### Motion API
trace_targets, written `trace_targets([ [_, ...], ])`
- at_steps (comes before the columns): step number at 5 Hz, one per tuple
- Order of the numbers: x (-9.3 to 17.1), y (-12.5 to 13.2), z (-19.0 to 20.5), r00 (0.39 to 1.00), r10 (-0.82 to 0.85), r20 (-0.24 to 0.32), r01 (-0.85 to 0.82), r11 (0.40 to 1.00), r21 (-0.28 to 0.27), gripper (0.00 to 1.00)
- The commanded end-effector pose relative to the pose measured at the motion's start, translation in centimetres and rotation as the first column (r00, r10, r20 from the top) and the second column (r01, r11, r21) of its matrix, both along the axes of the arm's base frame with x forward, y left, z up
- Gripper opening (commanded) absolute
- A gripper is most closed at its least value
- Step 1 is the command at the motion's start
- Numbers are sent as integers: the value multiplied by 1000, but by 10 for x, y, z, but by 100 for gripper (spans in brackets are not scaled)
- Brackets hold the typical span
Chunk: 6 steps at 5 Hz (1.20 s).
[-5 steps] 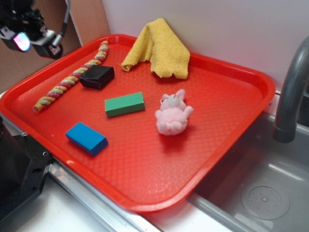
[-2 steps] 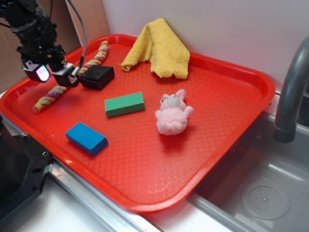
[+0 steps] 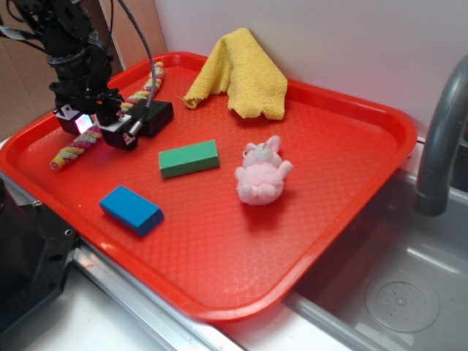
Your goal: Grab the multicolored rope.
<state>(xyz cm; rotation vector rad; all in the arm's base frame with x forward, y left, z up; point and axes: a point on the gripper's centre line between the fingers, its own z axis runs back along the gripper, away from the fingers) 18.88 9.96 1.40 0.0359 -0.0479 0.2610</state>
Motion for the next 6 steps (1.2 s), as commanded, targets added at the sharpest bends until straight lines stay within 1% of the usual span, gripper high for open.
trace_targets([
  [1,1,-10,13,999,2,-36,-2,1000,4,0],
  [2,-2,-15,42,1000,19,-6,-19,999,28,0],
  [3,4,-8,62,999,1,36,-3,999,48,0],
  [4,1,-24,95,996,-37,79,36,999,15,0],
  [5,2,-63,145,977,-45,211,53,998,-33,0],
  [6,-4,-94,198,966,-76,246,103,990,-100,0],
])
